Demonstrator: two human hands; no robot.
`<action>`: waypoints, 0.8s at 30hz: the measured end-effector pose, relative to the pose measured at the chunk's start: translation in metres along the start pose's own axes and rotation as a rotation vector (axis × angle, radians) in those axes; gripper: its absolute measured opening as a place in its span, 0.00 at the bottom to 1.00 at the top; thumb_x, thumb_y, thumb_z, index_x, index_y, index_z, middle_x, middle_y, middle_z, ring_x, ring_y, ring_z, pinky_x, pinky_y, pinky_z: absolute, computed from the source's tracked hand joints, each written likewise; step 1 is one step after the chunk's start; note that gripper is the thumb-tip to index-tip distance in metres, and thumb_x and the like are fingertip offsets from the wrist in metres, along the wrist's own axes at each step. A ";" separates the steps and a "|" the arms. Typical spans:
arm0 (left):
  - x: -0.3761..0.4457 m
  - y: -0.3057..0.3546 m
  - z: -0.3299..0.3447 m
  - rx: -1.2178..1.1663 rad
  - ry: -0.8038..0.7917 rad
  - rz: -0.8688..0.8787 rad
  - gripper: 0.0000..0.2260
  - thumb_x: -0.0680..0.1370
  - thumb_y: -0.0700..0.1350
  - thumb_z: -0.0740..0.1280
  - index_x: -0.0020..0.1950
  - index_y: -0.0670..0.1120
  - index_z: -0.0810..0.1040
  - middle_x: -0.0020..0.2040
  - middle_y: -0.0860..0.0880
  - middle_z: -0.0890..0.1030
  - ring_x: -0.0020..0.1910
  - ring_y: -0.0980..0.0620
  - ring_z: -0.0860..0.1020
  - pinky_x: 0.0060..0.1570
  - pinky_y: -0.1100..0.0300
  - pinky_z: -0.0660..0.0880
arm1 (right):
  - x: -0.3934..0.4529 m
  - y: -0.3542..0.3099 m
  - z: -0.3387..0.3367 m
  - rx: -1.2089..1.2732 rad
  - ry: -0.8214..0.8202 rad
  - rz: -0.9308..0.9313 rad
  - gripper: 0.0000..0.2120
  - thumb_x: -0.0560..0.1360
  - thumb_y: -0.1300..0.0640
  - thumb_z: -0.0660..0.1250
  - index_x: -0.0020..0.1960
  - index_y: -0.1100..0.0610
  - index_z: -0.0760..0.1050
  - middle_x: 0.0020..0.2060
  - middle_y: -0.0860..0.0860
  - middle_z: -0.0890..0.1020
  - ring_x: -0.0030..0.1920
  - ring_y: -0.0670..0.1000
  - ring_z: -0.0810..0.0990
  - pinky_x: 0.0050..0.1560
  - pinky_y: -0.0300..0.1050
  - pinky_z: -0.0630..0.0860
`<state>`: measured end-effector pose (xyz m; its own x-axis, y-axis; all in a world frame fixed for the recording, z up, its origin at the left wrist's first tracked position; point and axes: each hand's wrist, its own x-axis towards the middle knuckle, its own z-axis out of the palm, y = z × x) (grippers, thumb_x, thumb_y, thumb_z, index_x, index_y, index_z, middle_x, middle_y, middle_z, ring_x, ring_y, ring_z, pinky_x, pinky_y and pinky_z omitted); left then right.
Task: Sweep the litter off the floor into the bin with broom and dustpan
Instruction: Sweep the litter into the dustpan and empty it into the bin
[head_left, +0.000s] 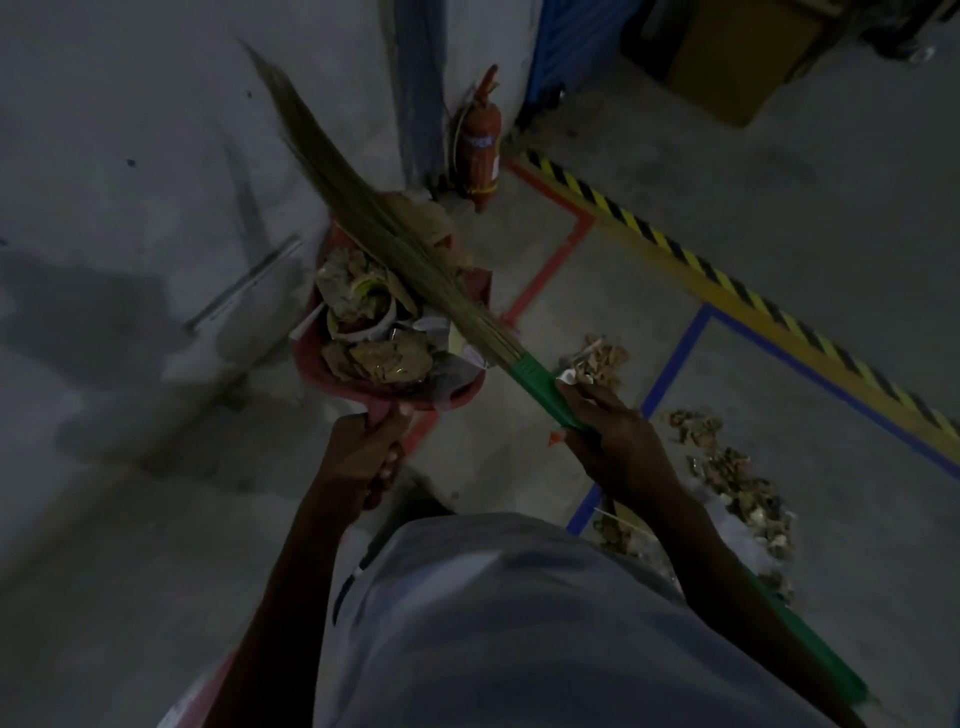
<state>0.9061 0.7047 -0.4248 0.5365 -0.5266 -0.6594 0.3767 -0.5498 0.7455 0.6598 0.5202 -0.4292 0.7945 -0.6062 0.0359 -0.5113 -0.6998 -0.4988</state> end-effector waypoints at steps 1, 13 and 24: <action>0.009 0.007 -0.011 -0.001 -0.011 0.015 0.27 0.79 0.60 0.69 0.28 0.46 0.65 0.23 0.48 0.61 0.20 0.54 0.58 0.27 0.66 0.56 | 0.013 -0.008 0.005 -0.009 0.013 -0.005 0.29 0.76 0.57 0.71 0.75 0.55 0.68 0.67 0.56 0.75 0.55 0.59 0.81 0.47 0.52 0.81; 0.115 0.094 -0.102 0.100 -0.080 0.031 0.26 0.78 0.60 0.70 0.30 0.45 0.67 0.24 0.47 0.66 0.17 0.54 0.63 0.21 0.69 0.58 | 0.124 -0.068 0.038 0.002 0.130 0.073 0.26 0.74 0.61 0.74 0.71 0.58 0.74 0.63 0.56 0.79 0.49 0.56 0.83 0.42 0.47 0.81; 0.193 0.146 -0.080 0.002 -0.005 -0.019 0.27 0.75 0.64 0.71 0.29 0.46 0.70 0.23 0.49 0.68 0.17 0.56 0.64 0.22 0.69 0.58 | 0.241 -0.025 0.045 0.076 -0.029 0.109 0.25 0.76 0.56 0.68 0.72 0.56 0.72 0.60 0.54 0.78 0.49 0.57 0.82 0.47 0.49 0.79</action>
<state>1.1255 0.5745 -0.4357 0.5256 -0.5188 -0.6743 0.3855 -0.5613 0.7323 0.8789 0.4084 -0.4469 0.7452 -0.6651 -0.0470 -0.5699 -0.5987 -0.5628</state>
